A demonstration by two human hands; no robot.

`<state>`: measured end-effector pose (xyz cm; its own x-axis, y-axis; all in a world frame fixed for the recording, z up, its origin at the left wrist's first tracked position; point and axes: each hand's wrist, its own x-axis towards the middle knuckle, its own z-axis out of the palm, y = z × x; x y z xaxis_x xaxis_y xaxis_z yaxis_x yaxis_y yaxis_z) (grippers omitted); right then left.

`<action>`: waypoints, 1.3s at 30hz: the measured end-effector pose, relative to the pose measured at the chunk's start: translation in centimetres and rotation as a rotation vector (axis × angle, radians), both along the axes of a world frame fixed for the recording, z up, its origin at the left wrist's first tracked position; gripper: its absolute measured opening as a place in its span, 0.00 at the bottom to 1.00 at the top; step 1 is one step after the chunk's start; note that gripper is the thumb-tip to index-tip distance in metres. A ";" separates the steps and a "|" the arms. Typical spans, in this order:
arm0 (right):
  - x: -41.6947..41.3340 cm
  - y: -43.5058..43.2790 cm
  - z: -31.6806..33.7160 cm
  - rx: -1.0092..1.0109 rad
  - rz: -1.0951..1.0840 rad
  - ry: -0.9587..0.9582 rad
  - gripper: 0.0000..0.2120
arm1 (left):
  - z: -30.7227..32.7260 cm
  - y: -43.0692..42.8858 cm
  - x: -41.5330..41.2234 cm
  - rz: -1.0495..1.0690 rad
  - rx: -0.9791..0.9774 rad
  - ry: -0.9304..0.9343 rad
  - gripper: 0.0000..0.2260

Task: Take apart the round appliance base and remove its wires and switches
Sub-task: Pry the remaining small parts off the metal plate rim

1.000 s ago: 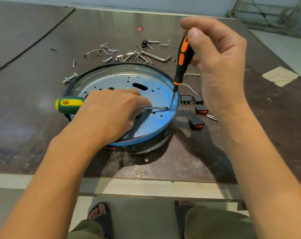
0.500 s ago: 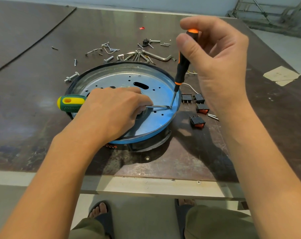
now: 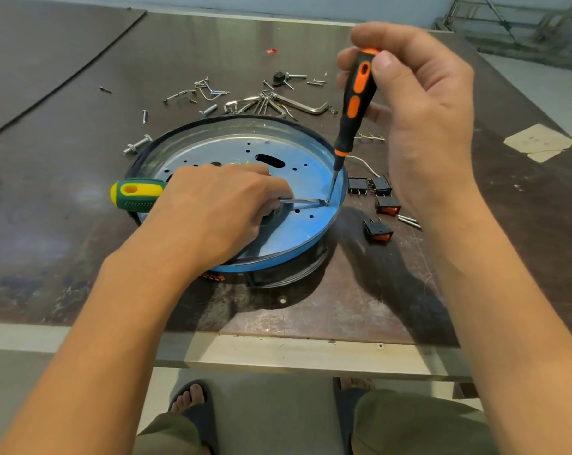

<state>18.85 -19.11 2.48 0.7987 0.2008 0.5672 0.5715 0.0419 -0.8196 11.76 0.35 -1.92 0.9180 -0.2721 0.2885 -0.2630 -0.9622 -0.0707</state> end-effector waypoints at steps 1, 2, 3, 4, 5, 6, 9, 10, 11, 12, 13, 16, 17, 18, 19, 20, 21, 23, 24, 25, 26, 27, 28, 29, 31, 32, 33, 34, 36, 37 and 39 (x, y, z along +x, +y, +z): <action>-0.1 0.1 0.1 0.000 -0.001 -0.006 0.10 | 0.0 0.0 0.0 0.000 0.002 0.005 0.12; -0.2 0.2 0.1 -0.019 -0.011 -0.031 0.08 | 0.0 0.1 0.1 0.003 0.005 0.010 0.12; -0.2 0.2 0.2 -0.049 -0.031 -0.065 0.07 | 0.0 0.1 0.1 0.007 0.008 0.014 0.11; -0.2 0.2 0.2 -0.071 -0.046 -0.093 0.08 | 0.0 0.1 0.1 0.010 0.010 0.017 0.11; -0.1 0.2 0.2 -0.080 -0.049 -0.105 0.09 | 0.0 0.1 0.1 0.009 0.008 0.019 0.11; 0.0 0.1 0.1 -0.079 -0.044 -0.107 0.10 | 0.0 0.1 0.1 0.004 0.003 0.020 0.11; 0.1 0.0 0.0 -0.002 -0.007 -0.031 0.11 | 0.0 0.1 0.1 -0.010 -0.011 0.020 0.12; 0.0 0.0 0.0 0.031 0.002 -0.004 0.12 | 0.0 0.1 0.1 -0.011 -0.010 0.022 0.12; -0.1 0.1 0.0 0.041 0.005 0.004 0.11 | 0.0 0.1 0.1 -0.009 -0.009 0.022 0.12; -0.2 0.2 0.0 0.028 0.001 -0.010 0.09 | -0.1 0.1 0.1 -0.007 -0.008 0.023 0.12; -0.2 0.3 0.1 0.003 -0.007 -0.037 0.08 | -0.1 0.1 0.1 -0.004 -0.007 0.024 0.12; -0.1 0.2 0.1 -0.042 -0.032 -0.093 0.09 | -0.1 0.0 0.0 0.004 0.001 0.027 0.11; 0.0 0.2 0.1 -0.049 -0.024 -0.096 0.10 | 0.0 0.0 0.0 0.005 0.000 0.025 0.11; 0.0 0.1 0.1 -0.050 -0.013 -0.092 0.10 | 0.0 0.0 0.0 0.006 -0.002 0.025 0.11; 0.1 0.1 0.1 -0.032 -0.001 -0.072 0.10 | 0.0 0.0 0.0 0.007 -0.003 0.025 0.11; 0.1 0.0 0.1 0.003 0.012 -0.037 0.11 | 0.0 0.0 0.0 0.008 -0.002 0.027 0.11; 0.0 0.0 0.1 0.034 0.022 -0.012 0.12 | 0.0 0.0 0.0 0.010 0.001 0.026 0.11; -0.1 0.2 0.2 0.020 0.021 -0.028 0.11 | 0.0 0.0 0.0 0.015 0.008 0.026 0.11; -0.1 0.3 0.2 -0.018 0.007 -0.062 0.09 | 0.0 0.0 0.0 0.017 0.008 0.026 0.11; -0.1 0.3 0.1 -0.051 -0.014 -0.096 0.08 | -0.1 0.0 0.0 0.018 0.009 0.025 0.11; -0.1 0.4 0.1 -0.068 -0.035 -0.119 0.09 | -0.1 0.0 0.0 0.019 0.010 0.023 0.11; 0.0 0.4 0.1 -0.071 -0.050 -0.130 0.10 | -0.1 0.0 0.0 0.019 0.010 0.020 0.10; 0.1 0.3 0.1 -0.066 -0.056 -0.136 0.10 | -0.1 0.0 0.0 0.018 0.008 0.018 0.10; 0.2 0.2 0.1 -0.061 -0.053 -0.136 0.10 | -0.1 0.0 0.0 0.016 0.006 0.017 0.11; 0.1 0.1 0.0 -0.048 -0.032 -0.106 0.11 | -0.1 0.0 0.0 0.008 0.001 0.021 0.11; 0.1 0.1 0.0 -0.025 -0.016 -0.078 0.11 | -0.1 0.0 0.1 0.005 -0.001 0.024 0.12; 0.0 0.2 0.0 0.006 -0.007 -0.052 0.12 | -0.1 0.0 0.1 0.004 -0.003 0.028 0.12; -0.1 0.2 0.1 0.032 -0.004 -0.033 0.13 | -0.1 0.0 0.1 0.003 -0.003 0.030 0.12; -0.3 0.5 0.2 0.036 -0.009 -0.035 0.10 | -0.1 0.0 0.1 0.002 -0.001 0.028 0.12; -0.3 0.6 0.3 0.020 -0.021 -0.051 0.08 | -0.1 0.0 0.1 0.002 0.001 0.028 0.13; -0.3 0.6 0.3 -0.018 -0.047 -0.094 0.05 | -0.1 0.0 0.1 0.006 0.003 0.028 0.12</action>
<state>18.58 -18.52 2.77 0.7507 0.1752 0.6369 0.6470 -0.0005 -0.7625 11.86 0.39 -2.02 0.9273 -0.2680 0.2615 -0.2597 -0.9634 -0.0666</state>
